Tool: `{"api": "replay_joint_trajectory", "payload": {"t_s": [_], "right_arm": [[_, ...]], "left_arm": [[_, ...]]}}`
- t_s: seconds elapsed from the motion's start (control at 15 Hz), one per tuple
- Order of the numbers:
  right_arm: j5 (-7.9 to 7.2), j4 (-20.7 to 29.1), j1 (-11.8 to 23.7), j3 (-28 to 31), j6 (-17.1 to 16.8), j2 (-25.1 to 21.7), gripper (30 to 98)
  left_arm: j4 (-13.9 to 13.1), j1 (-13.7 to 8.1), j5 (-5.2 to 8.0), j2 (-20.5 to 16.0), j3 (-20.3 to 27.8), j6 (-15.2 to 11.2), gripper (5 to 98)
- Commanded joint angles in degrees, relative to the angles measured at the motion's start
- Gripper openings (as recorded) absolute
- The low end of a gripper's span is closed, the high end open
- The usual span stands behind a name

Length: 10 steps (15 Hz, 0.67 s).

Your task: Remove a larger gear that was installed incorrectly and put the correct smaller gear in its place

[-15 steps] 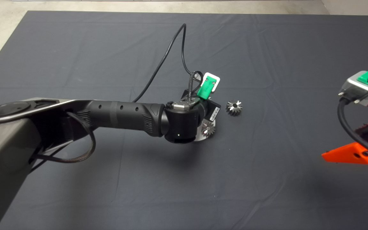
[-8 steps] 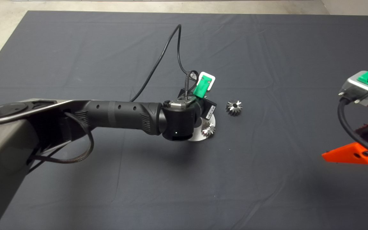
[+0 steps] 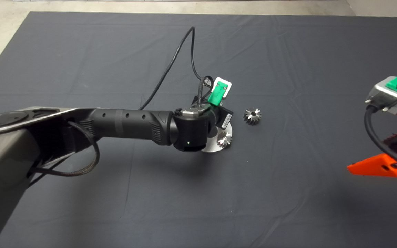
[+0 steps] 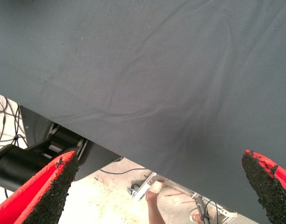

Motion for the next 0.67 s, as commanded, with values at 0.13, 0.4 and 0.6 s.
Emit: {"api": "replay_joint_trajectory", "payload": {"t_s": [0.13,0.4,0.6], "right_arm": [[0.14,1.84,1.28,0.21,0.36,-0.03,92.3],[0.23,1.84,1.28,0.21,0.36,-0.07,92.3],[0.14,1.84,1.28,0.21,0.36,-0.10,92.3]], "left_arm": [[0.31,0.18,1.55,-0.68,0.06,0.60,32.6],[0.31,-0.06,1.62,-0.35,0.42,0.99,32.6],[0.31,-0.26,1.62,-0.76,0.59,1.91,32.4]]}}
